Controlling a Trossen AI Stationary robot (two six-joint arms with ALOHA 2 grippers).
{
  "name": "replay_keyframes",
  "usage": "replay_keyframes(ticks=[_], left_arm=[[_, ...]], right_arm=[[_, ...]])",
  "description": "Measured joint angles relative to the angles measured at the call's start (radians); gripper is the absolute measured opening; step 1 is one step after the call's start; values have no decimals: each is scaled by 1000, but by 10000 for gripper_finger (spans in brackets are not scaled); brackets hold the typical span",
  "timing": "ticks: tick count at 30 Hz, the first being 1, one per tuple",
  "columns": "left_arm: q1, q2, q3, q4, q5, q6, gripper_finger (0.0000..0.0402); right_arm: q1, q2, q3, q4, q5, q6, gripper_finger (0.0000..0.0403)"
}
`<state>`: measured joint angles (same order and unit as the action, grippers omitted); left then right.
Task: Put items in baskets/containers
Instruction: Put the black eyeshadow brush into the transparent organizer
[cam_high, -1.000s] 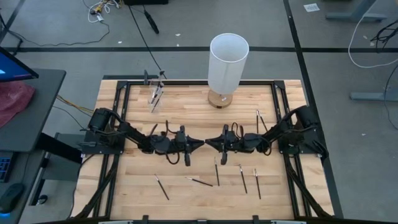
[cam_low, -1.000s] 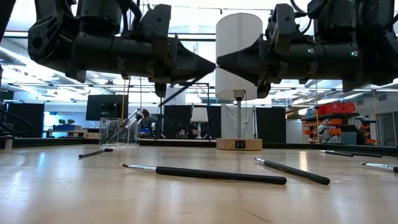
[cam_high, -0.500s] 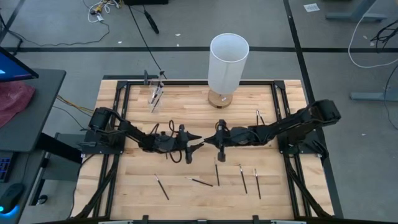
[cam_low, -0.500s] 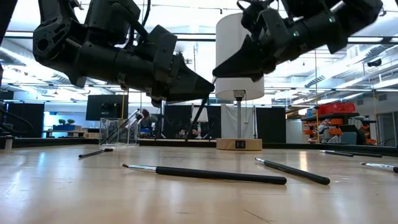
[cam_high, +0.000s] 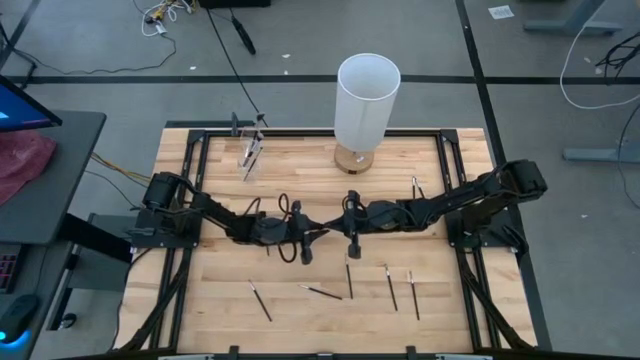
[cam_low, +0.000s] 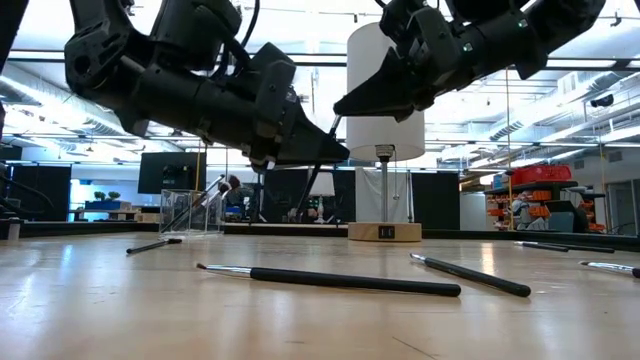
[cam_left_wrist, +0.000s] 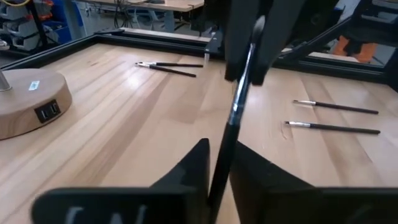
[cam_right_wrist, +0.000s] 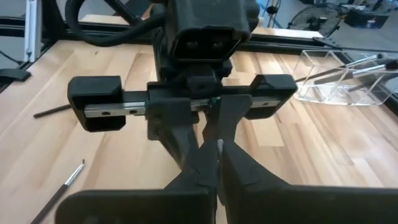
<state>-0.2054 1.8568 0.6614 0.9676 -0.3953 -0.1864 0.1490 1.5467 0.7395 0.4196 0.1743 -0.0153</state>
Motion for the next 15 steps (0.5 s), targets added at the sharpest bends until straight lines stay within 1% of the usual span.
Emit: replay_keyframes(ticks=[5, 10, 13, 15], left_arm=[[0, 0, 6, -16, 4, 6, 31], [0, -9, 6, -22, 13, 6, 26], [0, -33, 9, -56, 23, 5, 16], [-1, -59, 9, -99, 27, 2, 14]], right_arm=[[-1, 0, 1, -22, -9, 4, 2], [-1, -1, 2, -24, -10, 7, 2], [-1, -3, 2, -21, -9, 9, 7], [-1, -2, 2, -14, -9, 7, 17]])
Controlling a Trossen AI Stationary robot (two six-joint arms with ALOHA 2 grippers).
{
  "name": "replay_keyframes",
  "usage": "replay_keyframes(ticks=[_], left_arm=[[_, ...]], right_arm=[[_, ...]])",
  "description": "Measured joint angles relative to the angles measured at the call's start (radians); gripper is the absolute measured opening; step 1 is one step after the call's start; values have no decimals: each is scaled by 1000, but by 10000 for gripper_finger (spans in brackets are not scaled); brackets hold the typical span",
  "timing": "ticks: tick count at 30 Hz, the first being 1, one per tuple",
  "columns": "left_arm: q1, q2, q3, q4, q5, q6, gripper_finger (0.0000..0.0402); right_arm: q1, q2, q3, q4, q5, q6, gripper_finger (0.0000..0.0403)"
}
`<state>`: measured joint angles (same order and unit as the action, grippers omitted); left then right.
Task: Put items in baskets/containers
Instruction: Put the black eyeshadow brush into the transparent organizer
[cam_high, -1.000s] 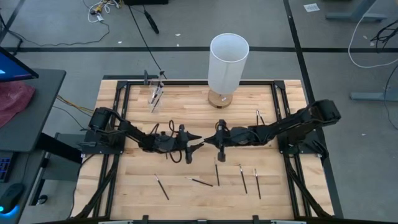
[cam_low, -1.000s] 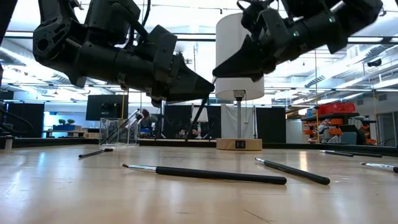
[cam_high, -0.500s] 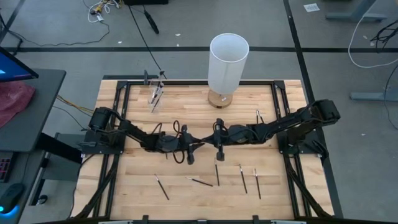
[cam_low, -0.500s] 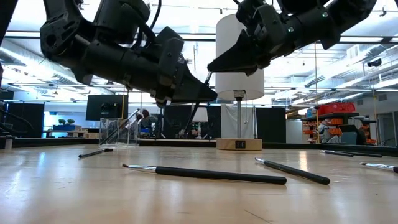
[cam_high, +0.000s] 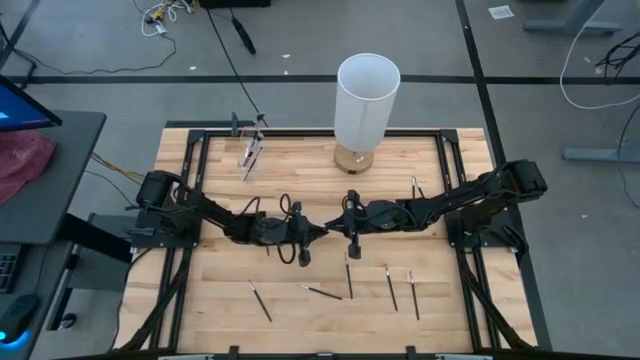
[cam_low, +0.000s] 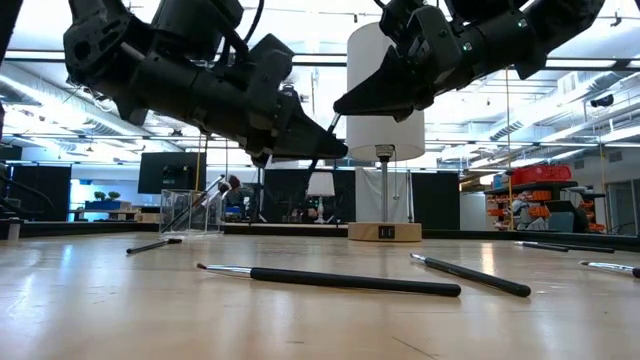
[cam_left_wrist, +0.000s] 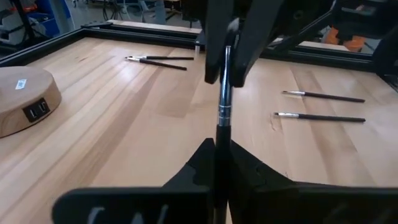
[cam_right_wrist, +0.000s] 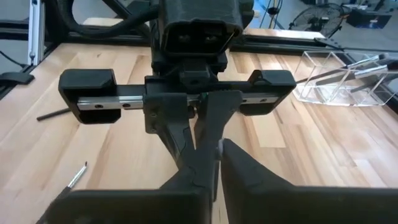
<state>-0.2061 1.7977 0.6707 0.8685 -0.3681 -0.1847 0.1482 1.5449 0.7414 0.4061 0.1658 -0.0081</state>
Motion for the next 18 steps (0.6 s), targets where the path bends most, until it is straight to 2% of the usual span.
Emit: replay_keyframes(ticks=[5, 9, 14, 18], left_arm=[[-1, -81, 4, -85, -21, -17, 14], [-1, -172, 2, -228, -61, -5, 14], [8, -322, 4, -435, -173, 38, 14], [56, -448, 3, -619, -297, 23, 14]], right_arm=[[-5, -23, -2, -45, 9, -9, 69], [-8, -61, -19, -71, 53, 7, 117], [-9, -58, -157, 133, 62, 79, 161], [-9, -58, -280, 307, 62, 165, 174]])
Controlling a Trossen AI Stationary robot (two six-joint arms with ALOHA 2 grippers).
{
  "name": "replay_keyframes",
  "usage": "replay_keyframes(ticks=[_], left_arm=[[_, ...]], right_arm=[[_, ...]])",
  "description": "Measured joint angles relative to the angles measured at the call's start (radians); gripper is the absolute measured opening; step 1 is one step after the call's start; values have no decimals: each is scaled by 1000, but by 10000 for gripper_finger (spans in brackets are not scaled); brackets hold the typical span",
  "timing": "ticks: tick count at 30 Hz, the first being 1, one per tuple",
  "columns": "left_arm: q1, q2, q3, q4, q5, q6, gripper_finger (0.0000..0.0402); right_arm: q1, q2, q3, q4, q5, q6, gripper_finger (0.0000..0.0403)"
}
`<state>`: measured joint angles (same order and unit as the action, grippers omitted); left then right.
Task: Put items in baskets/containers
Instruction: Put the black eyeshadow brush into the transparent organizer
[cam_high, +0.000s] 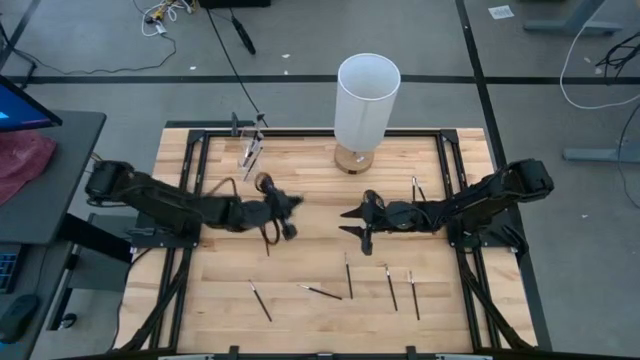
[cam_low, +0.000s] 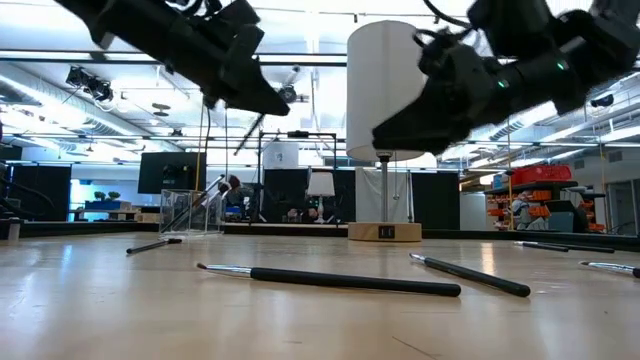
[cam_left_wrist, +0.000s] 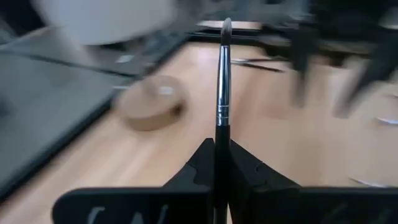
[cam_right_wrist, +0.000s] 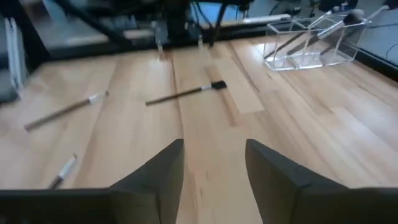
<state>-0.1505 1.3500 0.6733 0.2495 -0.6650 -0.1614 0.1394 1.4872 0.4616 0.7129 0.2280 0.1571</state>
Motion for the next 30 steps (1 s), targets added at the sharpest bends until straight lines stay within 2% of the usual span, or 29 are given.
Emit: replay_keyframes(ticks=[5, 12, 17, 22, 30], left_arm=[[136, -128, -1, -137, -15, -24, 14], [381, -220, -9, -215, 93, -17, 14], [520, -260, -126, -114, 222, -19, 14], [623, -291, -265, 38, 241, -14, 14], [734, -298, -411, 194, 320, 17, 14]], right_arm=[[0, 0, -66, 125, 0, 35, 176], [2, -1, -65, 165, -9, 24, 176], [13, -1, -65, 170, -11, 19, 176], [31, -1, -65, 170, -12, 18, 176], [32, -1, -65, 181, -10, 18, 176]])
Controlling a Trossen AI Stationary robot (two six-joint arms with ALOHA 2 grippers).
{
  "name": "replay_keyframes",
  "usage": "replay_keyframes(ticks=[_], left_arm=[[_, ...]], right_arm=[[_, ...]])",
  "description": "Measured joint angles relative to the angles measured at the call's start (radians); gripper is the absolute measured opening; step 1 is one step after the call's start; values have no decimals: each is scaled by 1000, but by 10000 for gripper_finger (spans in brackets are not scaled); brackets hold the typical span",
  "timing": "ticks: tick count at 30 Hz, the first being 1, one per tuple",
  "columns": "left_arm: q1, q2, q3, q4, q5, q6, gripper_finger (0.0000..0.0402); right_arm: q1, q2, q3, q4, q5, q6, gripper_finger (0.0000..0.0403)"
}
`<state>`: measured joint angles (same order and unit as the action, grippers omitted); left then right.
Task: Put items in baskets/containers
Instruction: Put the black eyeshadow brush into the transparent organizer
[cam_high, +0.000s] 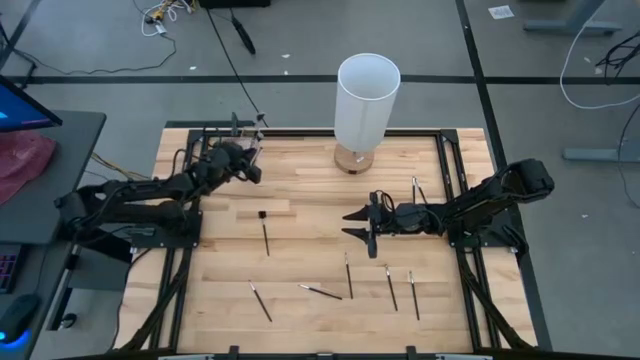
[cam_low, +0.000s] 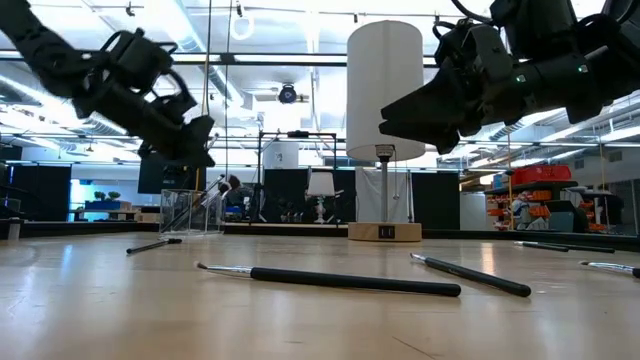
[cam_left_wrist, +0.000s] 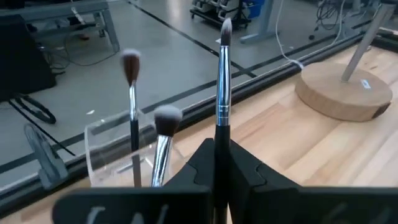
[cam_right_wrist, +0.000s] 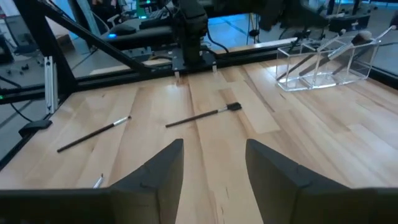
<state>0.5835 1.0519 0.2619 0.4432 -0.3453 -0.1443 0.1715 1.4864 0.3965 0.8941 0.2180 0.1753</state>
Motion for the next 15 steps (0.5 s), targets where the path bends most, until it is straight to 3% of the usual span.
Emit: replay_keyframes(ticks=[15], left_arm=[[22, 1, -114, 83, 22, -1, 28]], right_arm=[[0, 0, 0, 57, 2, 0, 176]])
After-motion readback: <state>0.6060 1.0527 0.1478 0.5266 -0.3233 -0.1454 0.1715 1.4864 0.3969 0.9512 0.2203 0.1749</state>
